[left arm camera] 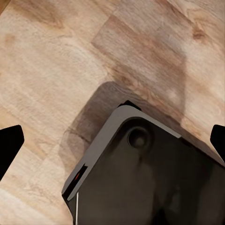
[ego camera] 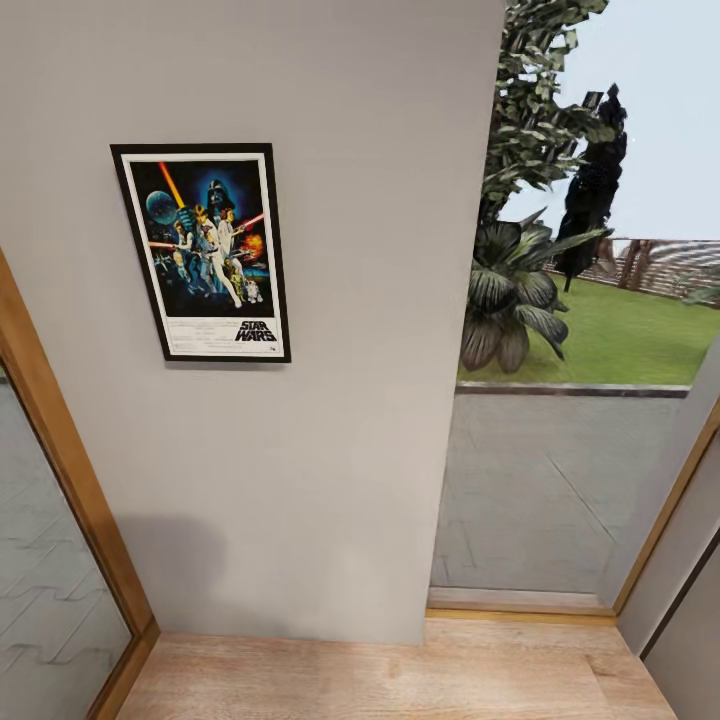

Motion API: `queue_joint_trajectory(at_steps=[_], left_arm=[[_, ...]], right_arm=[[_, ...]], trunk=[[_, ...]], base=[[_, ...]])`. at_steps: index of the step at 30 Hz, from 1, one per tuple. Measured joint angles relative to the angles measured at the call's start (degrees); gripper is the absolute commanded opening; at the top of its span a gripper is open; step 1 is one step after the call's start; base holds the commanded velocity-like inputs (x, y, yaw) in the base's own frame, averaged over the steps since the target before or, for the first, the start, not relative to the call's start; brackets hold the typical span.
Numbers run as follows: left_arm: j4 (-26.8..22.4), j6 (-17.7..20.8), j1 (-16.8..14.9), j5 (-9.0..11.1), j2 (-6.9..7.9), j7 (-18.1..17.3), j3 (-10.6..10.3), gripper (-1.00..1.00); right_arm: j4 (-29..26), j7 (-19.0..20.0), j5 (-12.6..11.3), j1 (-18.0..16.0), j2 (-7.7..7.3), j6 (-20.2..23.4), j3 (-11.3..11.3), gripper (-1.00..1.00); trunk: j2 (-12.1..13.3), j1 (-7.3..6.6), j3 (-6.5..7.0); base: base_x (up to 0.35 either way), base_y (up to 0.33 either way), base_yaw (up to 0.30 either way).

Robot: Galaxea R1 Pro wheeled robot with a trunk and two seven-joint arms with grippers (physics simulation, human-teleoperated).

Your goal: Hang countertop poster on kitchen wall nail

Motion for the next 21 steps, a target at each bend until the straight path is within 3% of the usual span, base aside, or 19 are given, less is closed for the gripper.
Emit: queue_joint_trajectory(at_steps=[13, 21], left_arm=[[0.15, 0.01, 0.0, 0.02, -0.22, 0.0, -0.01, 1.0], [0.29, 0.01, 0.0, 0.02, -2.18, 0.0, 0.0, 1.0]], right_arm=[[-0.03, 0.05, 0.03, 0.0, 0.01, -0.03, 0.01, 1.0], [-0.03, 0.02, 0.02, -0.01, 0.03, -0.03, 0.02, 1.0]], trunk=[[0.0, 0.0, 0.0], [0.0, 0.0, 0.0]], base=[[0.0, 0.0, 0.0], [0.0, 0.0, 0.0]])
